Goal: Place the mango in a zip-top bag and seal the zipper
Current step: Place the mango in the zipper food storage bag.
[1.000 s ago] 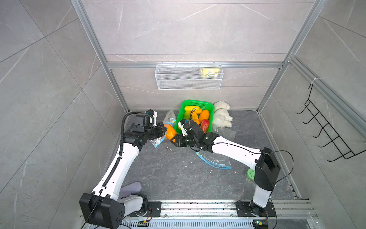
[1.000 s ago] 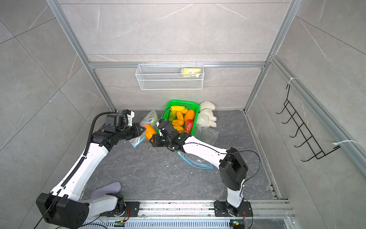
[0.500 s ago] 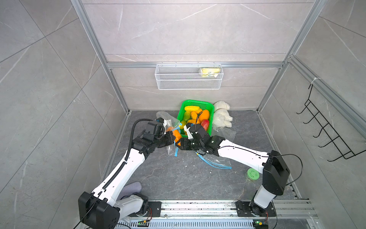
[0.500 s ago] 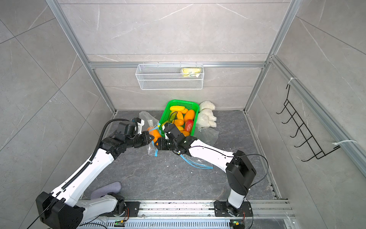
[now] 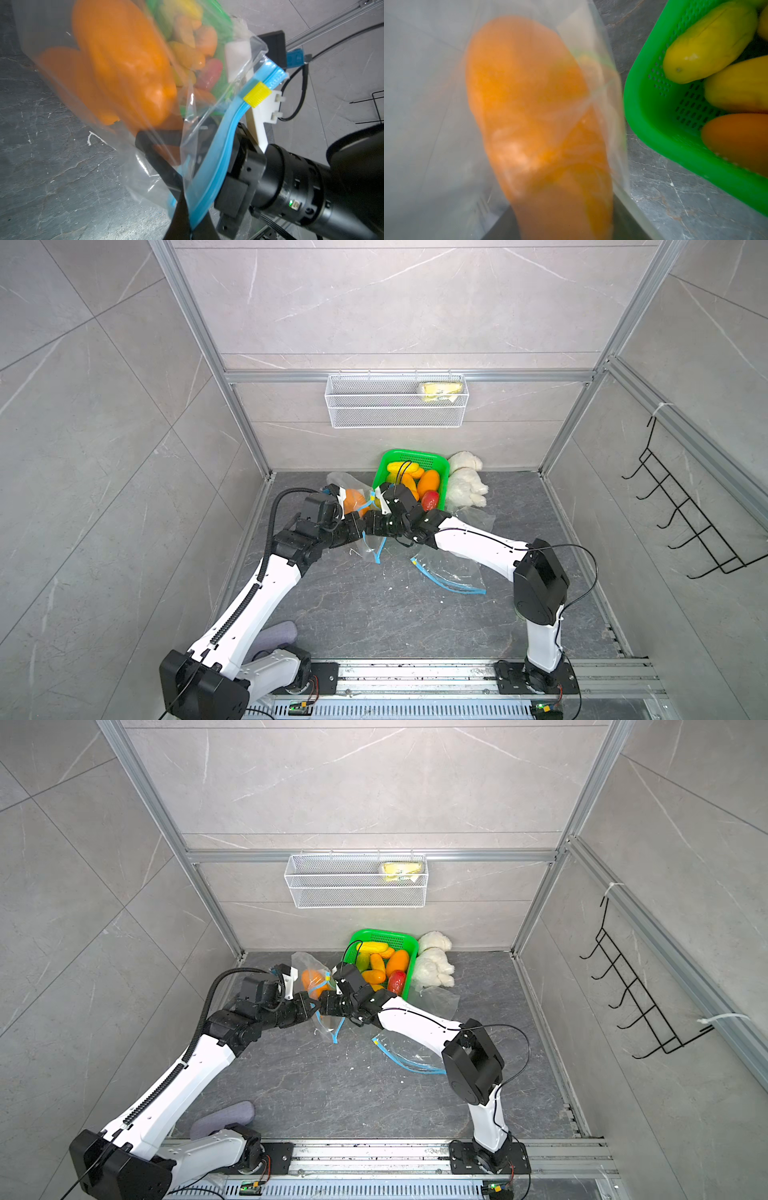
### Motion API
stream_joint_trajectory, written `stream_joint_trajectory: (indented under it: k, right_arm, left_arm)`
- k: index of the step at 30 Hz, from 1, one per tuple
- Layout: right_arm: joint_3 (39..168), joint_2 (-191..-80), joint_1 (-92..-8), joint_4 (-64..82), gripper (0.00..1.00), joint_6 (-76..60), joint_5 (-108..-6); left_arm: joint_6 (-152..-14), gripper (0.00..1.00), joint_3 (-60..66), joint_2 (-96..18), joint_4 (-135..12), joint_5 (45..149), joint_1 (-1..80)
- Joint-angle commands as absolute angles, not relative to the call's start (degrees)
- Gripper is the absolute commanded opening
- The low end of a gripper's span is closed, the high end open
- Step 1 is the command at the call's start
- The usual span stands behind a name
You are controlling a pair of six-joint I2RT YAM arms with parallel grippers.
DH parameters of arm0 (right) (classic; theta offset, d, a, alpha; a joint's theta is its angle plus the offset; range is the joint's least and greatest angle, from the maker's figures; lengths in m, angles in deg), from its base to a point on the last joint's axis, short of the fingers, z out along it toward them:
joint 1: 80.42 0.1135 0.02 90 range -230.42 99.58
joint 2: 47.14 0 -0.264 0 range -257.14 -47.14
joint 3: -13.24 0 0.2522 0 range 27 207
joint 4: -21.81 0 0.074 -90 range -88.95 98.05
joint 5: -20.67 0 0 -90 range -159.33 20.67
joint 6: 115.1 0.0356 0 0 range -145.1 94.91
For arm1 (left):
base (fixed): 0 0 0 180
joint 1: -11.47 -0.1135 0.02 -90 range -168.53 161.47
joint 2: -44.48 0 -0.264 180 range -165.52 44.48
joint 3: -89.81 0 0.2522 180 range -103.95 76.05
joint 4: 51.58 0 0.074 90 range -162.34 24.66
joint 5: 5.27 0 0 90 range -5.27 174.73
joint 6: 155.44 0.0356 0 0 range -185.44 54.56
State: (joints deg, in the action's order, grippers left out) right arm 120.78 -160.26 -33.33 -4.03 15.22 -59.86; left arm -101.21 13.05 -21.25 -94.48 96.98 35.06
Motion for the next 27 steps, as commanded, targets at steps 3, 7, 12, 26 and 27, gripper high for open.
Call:
stream_joint_trajectory:
  k: [3,7,12,26,27]
  right_arm:
    - [121.4,-158.65,-33.29,-1.95,0.72,12.54,-58.62]
    - [118.51,-153.64,-33.37,-4.21,0.72,8.9,-60.13]
    - [113.78,-146.28,-33.35,-5.1,0.72,5.1,-58.72]
    - [119.72,-153.03,-41.39,-19.98,0.87,-5.71,-77.7]
    - [122.25,-155.94,-42.47,-21.01,0.88,-6.38,-77.36]
  left_arm:
    - [-102.26,0.0,8.88,-21.79,-97.49,98.09,33.38]
    - [-104.09,0.0,7.62,-22.68,-97.74,99.52,29.25]
    - [-103.8,0.0,3.81,-22.94,-98.89,100.27,25.07]
    - [-108.6,0.0,9.58,-20.13,-91.54,103.14,22.97]
    - [-108.43,0.0,9.03,-19.77,-91.51,103.04,23.11]
